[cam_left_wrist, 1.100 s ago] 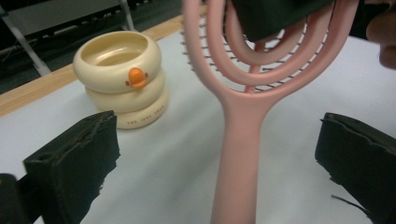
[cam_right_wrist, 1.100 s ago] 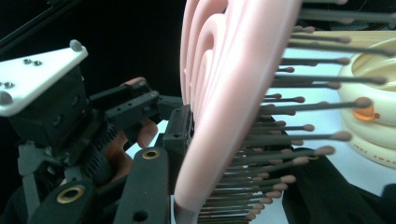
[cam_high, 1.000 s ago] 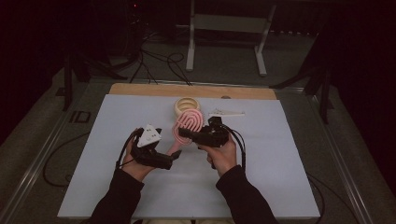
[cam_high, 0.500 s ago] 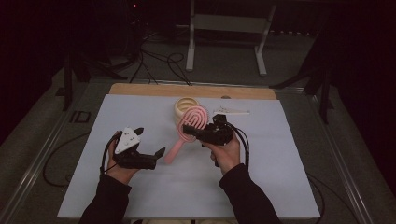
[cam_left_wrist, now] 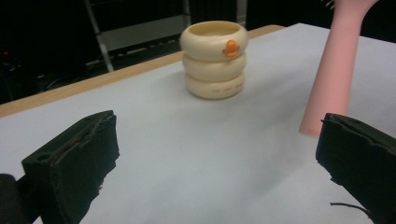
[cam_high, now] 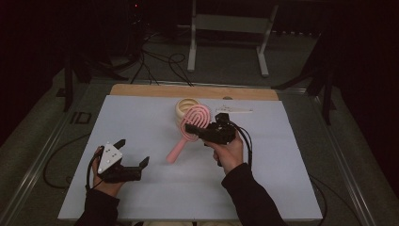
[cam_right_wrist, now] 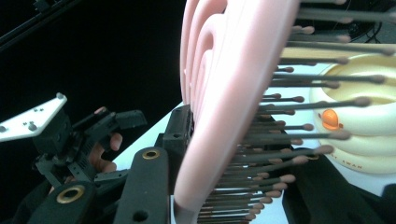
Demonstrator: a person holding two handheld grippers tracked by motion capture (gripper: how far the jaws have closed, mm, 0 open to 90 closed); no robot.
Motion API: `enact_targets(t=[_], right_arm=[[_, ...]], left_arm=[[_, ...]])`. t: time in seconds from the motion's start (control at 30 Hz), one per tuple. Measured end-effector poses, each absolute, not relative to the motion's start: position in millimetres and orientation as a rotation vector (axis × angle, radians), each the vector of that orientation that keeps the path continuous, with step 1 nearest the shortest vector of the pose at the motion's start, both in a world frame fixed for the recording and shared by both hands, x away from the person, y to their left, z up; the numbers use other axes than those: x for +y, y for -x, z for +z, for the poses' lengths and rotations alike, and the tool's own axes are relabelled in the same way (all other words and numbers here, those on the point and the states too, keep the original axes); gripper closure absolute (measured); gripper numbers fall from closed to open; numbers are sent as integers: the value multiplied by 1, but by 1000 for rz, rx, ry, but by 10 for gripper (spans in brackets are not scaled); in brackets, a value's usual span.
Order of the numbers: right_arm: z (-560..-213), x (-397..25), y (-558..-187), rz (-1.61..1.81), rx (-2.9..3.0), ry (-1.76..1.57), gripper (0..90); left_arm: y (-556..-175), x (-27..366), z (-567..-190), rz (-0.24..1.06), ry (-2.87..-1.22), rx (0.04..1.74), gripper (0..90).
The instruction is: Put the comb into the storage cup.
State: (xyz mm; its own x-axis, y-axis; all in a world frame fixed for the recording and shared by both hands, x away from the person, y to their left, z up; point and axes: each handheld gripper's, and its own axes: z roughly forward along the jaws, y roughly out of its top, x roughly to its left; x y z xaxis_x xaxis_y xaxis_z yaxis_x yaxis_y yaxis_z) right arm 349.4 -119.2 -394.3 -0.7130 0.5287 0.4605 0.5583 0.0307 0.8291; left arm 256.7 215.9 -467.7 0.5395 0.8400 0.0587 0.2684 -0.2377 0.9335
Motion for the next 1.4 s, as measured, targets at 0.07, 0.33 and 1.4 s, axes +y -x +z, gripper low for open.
enact_targets(t=[0.07,0.33,1.4], right_arm=[[-393,-118,-350,-1822,-2239,1178,639],[-391,-118,-352,-1839,-2216,1197,638],[-380,-124,-364,-1841,-2231,1243,637]], left_arm=[[-252,221,-474,717,-1755,937,1],[-247,229,-486,721,-1748,967,1],[-244,227,-494,684,-1739,968,2]])
